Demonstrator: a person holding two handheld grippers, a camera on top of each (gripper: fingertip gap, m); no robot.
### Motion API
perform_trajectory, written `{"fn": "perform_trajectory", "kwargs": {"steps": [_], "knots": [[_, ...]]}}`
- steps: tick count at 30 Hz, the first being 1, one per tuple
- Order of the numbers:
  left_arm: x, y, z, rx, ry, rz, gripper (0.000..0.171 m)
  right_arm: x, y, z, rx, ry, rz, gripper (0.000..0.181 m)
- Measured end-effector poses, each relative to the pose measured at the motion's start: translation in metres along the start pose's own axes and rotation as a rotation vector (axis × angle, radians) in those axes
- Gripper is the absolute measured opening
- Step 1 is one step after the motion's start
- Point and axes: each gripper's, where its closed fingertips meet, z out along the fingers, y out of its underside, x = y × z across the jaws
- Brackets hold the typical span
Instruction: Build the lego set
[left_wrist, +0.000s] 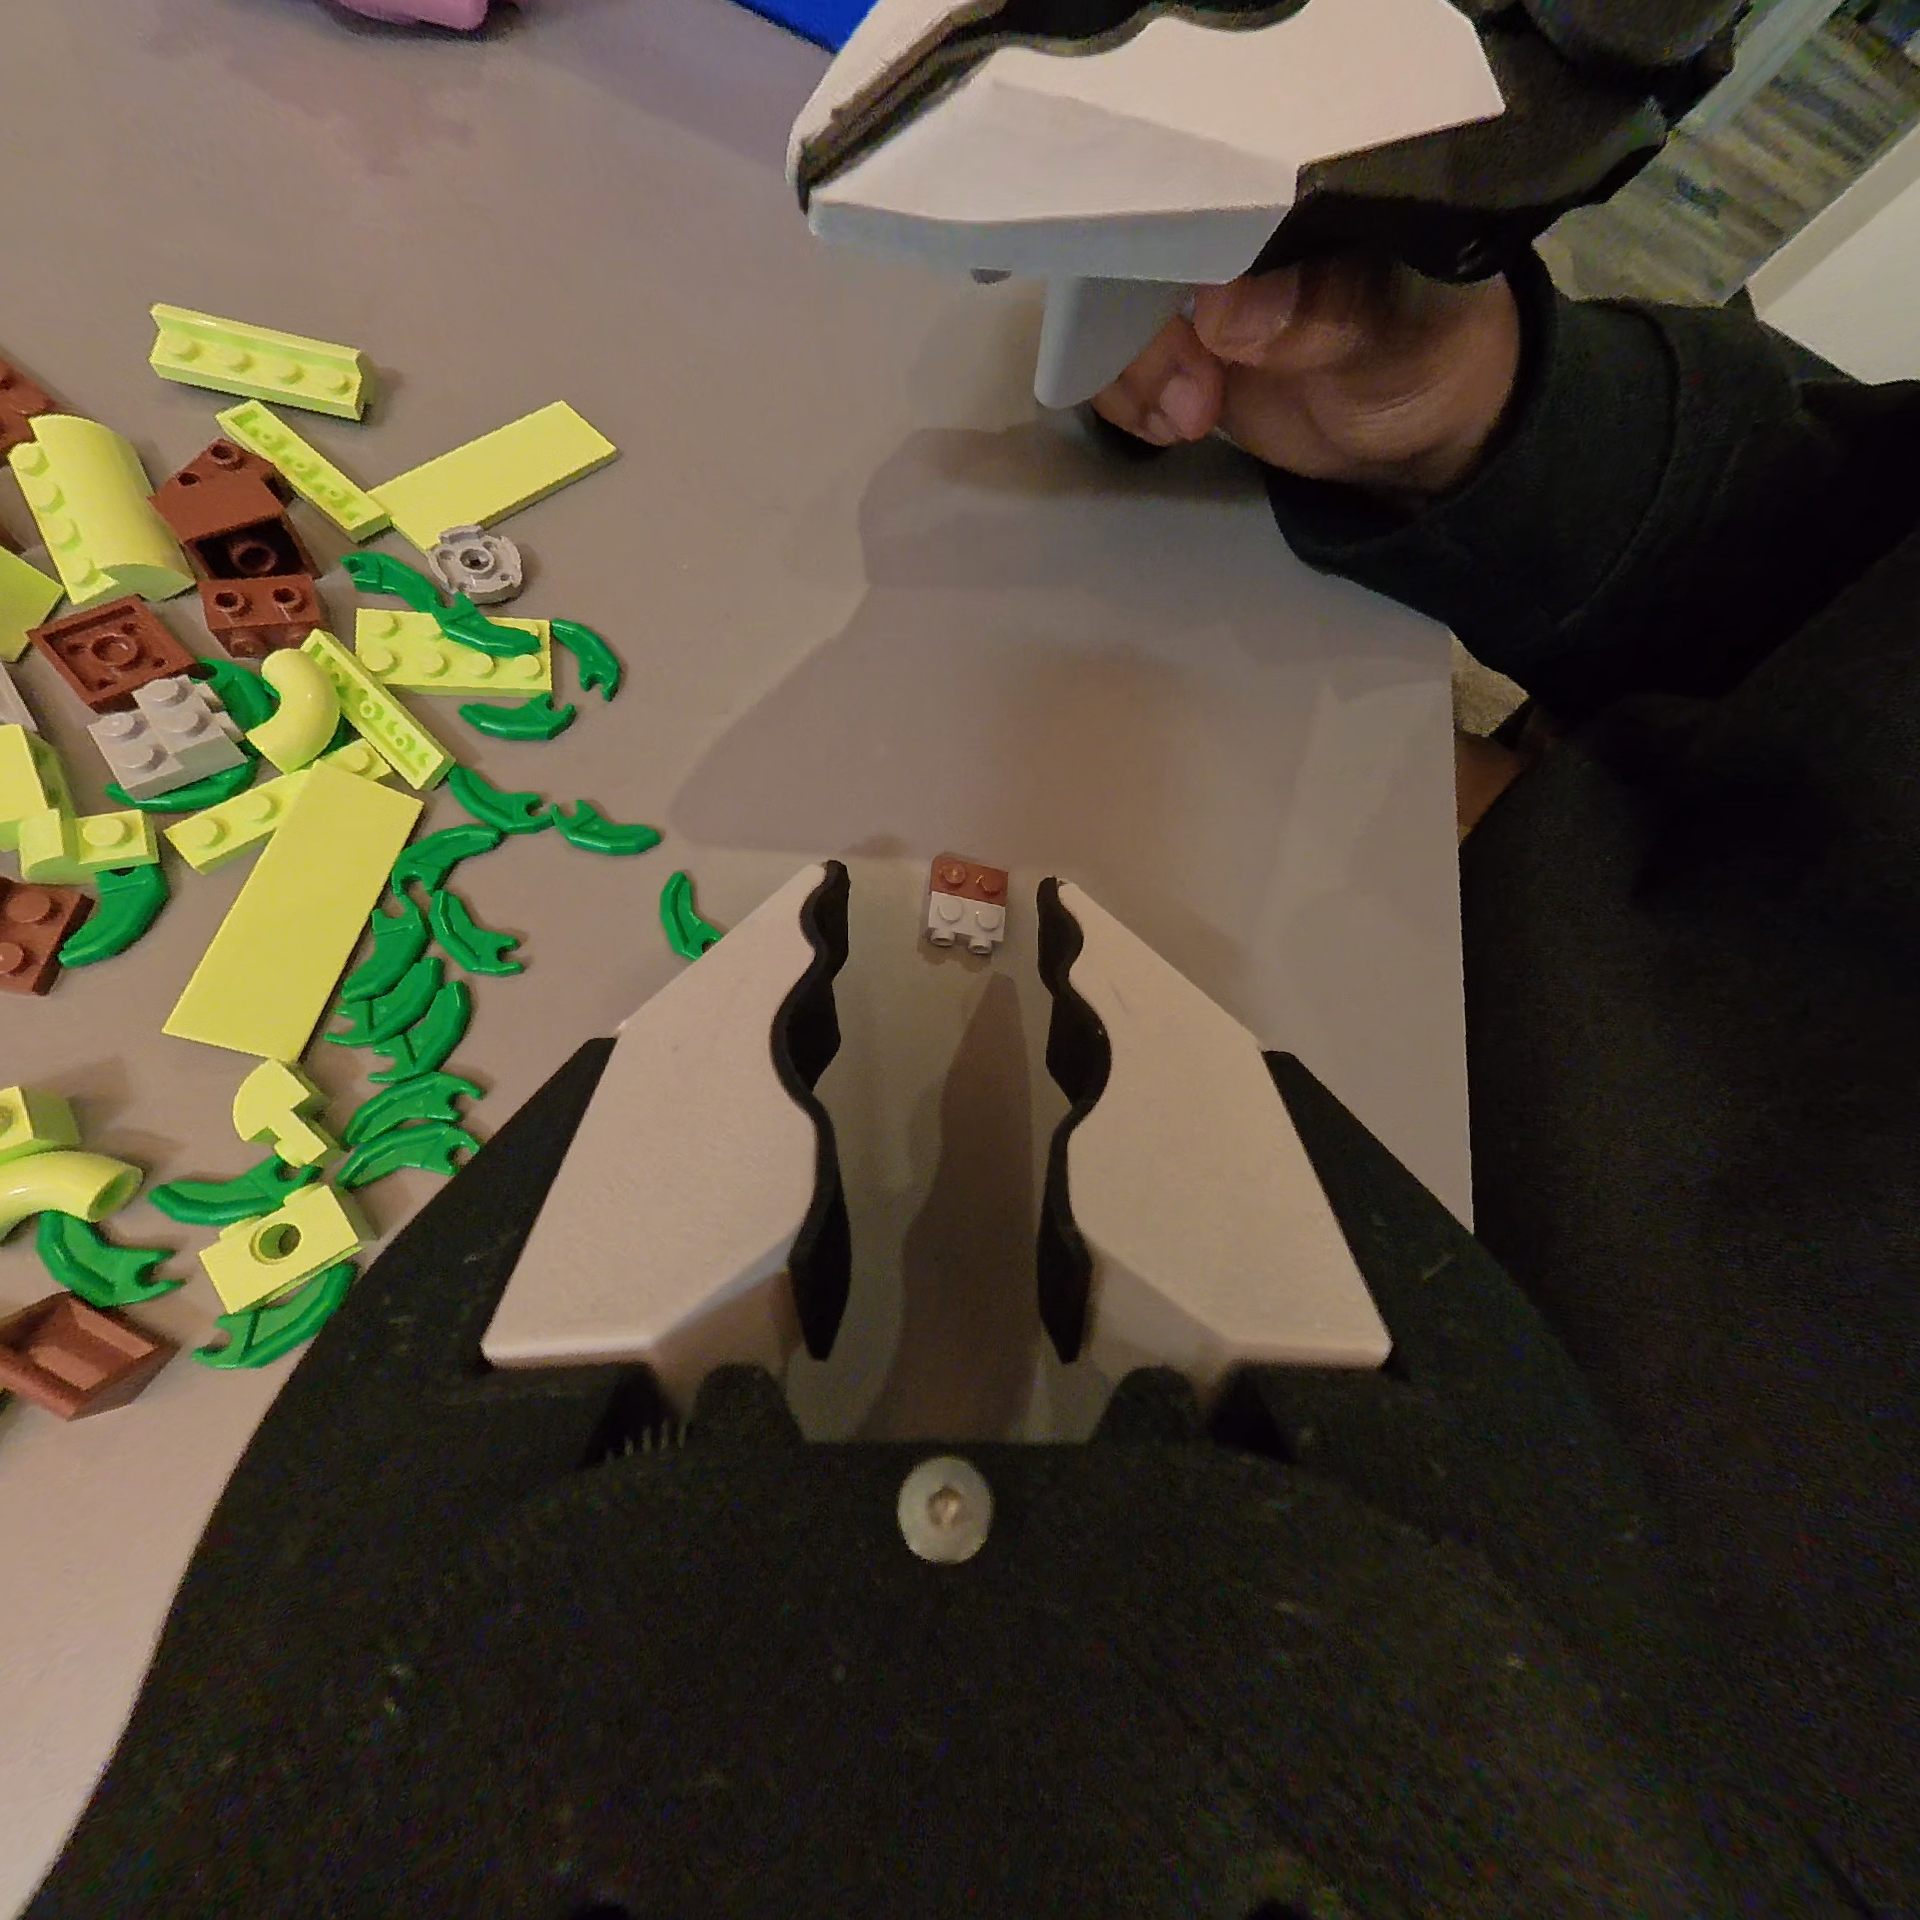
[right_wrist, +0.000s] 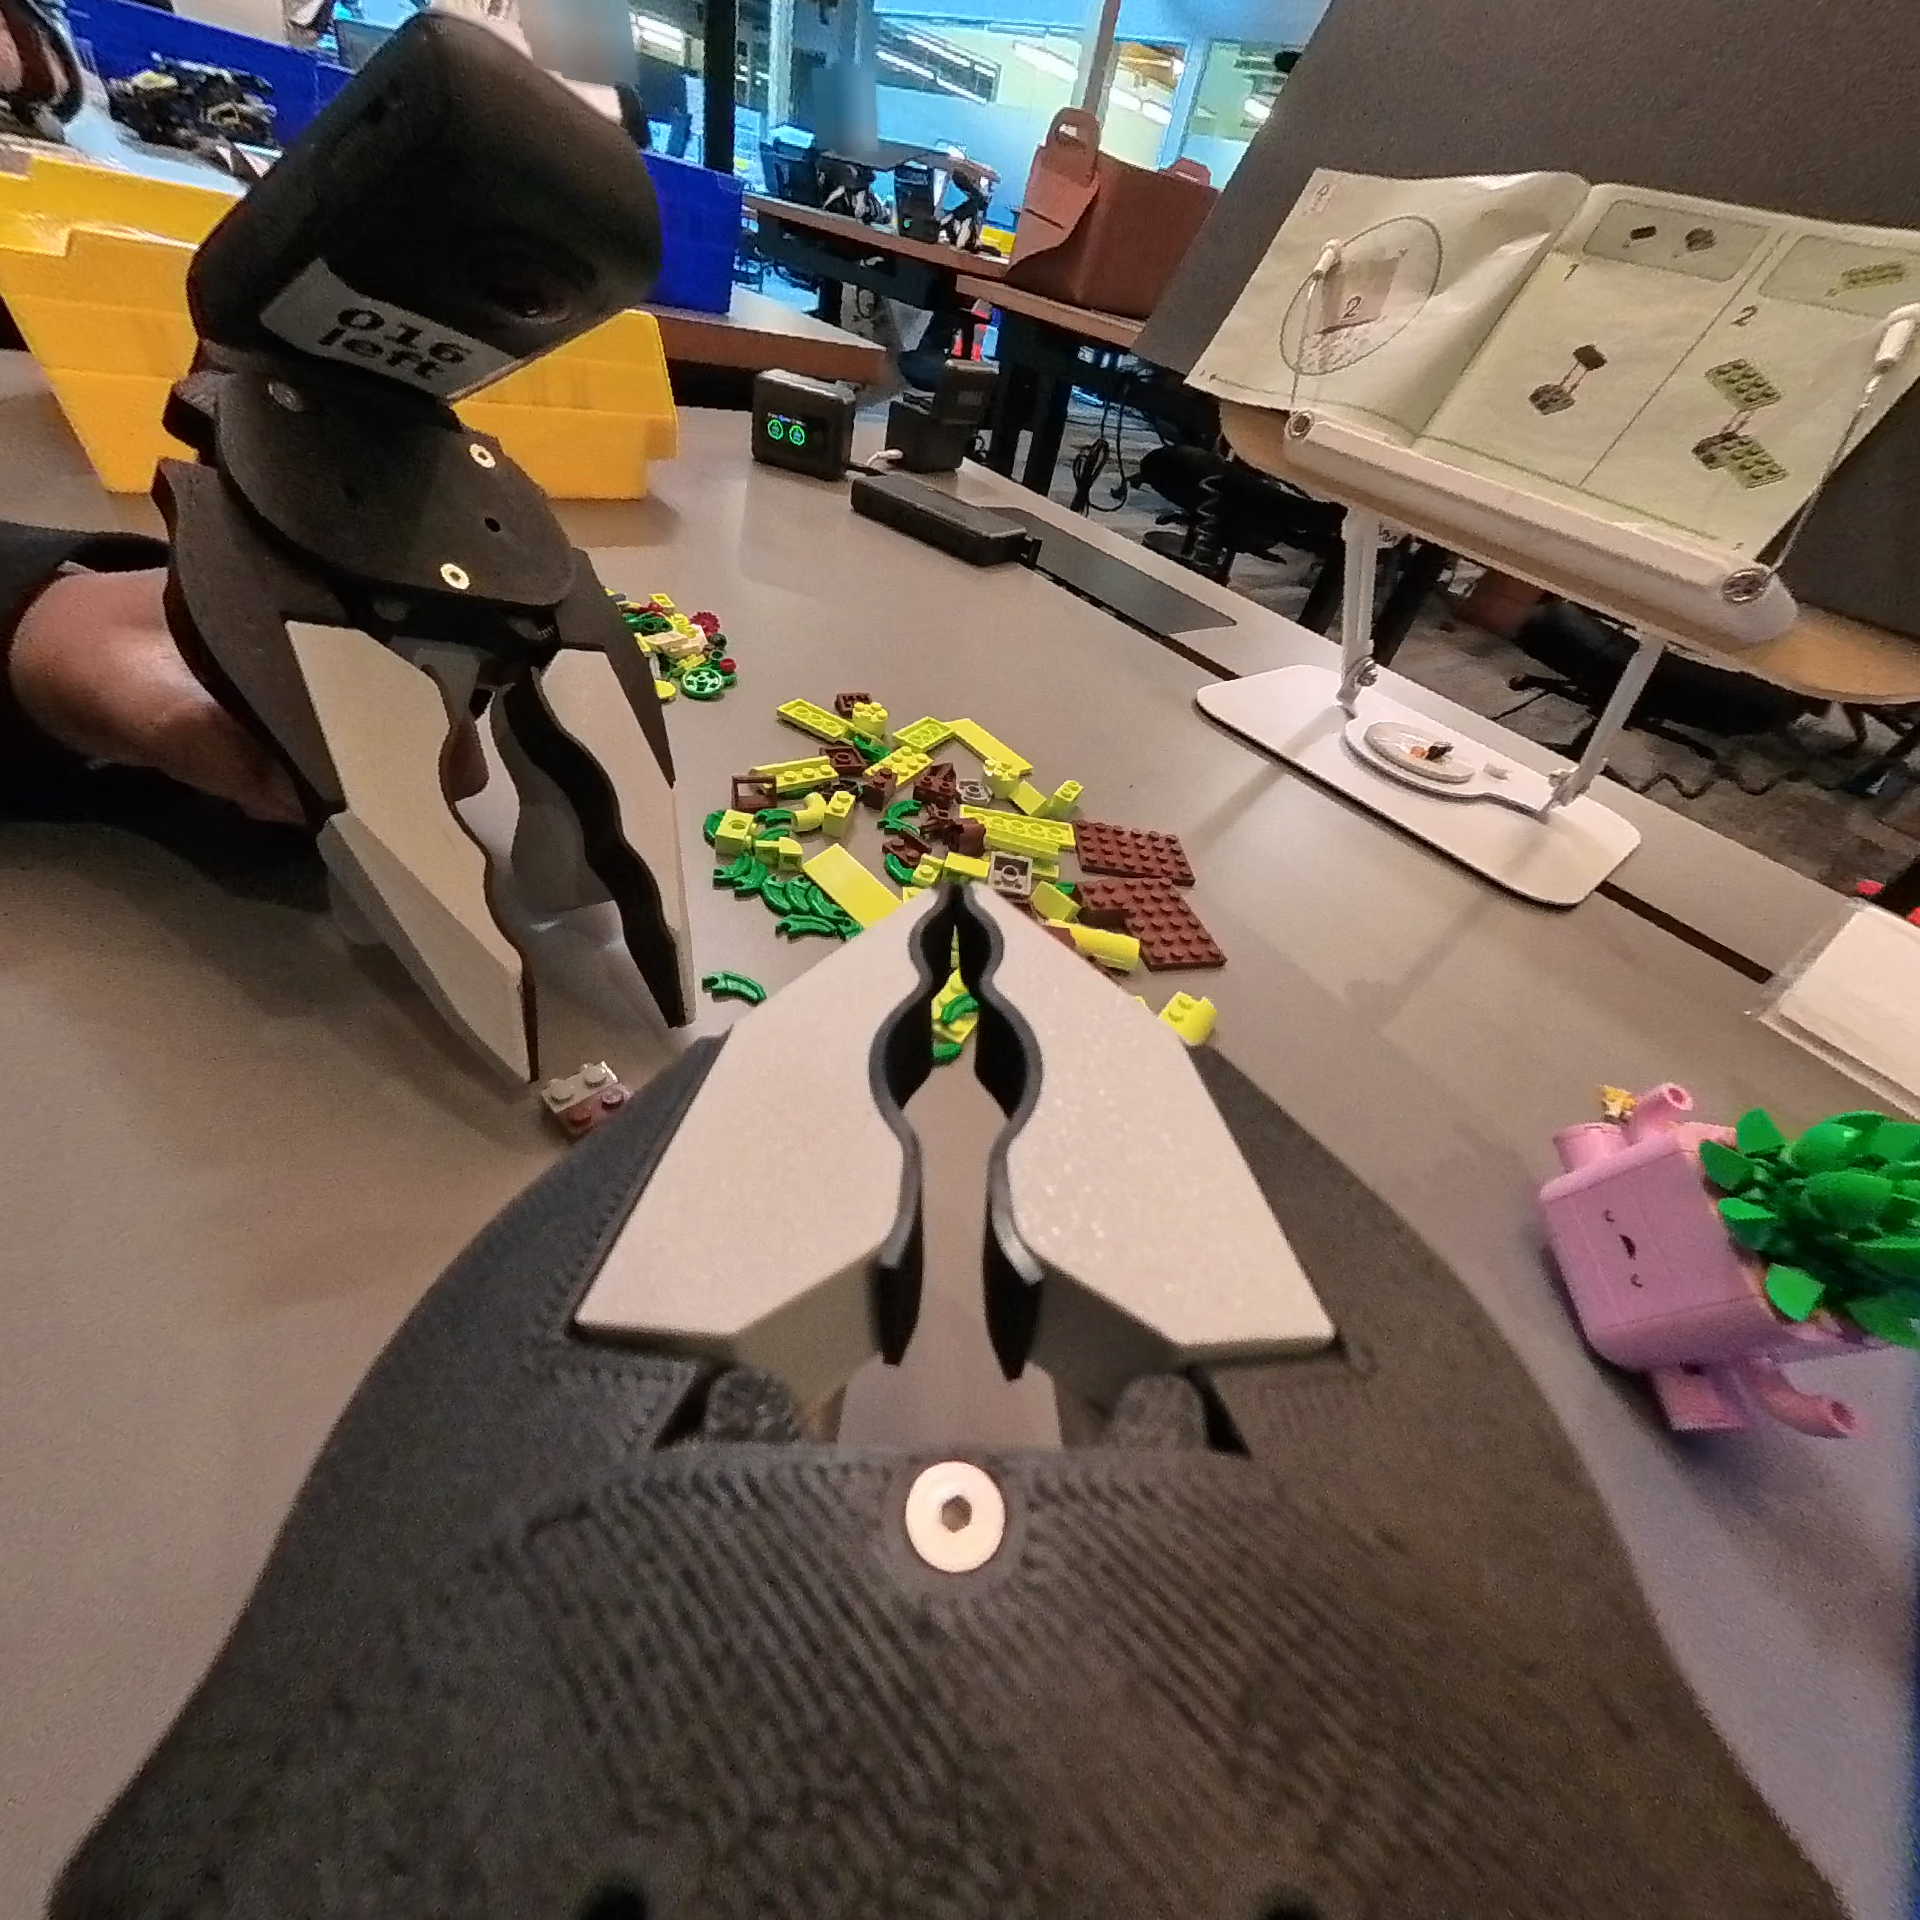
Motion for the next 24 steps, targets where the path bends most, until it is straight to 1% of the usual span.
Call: {"fn": "perform_trajectory", "kwargs": {"steps": [8,17,24], "knots": [[0.000,0.000,-0.001,0.004,0.006,-0.007,0.034,0.012,-0.007,-0.007,0.066,0.007,0.105,0.000],[0.000,0.004,0.003,-0.032,-0.017,0.022,0.034,0.005,-0.003,-0.002,0.023,0.006,0.046,0.000],[0.000,0.003,0.002,-0.022,-0.012,0.011,0.034,0.005,-0.002,-0.002,0.024,0.003,0.045,0.000]]}}
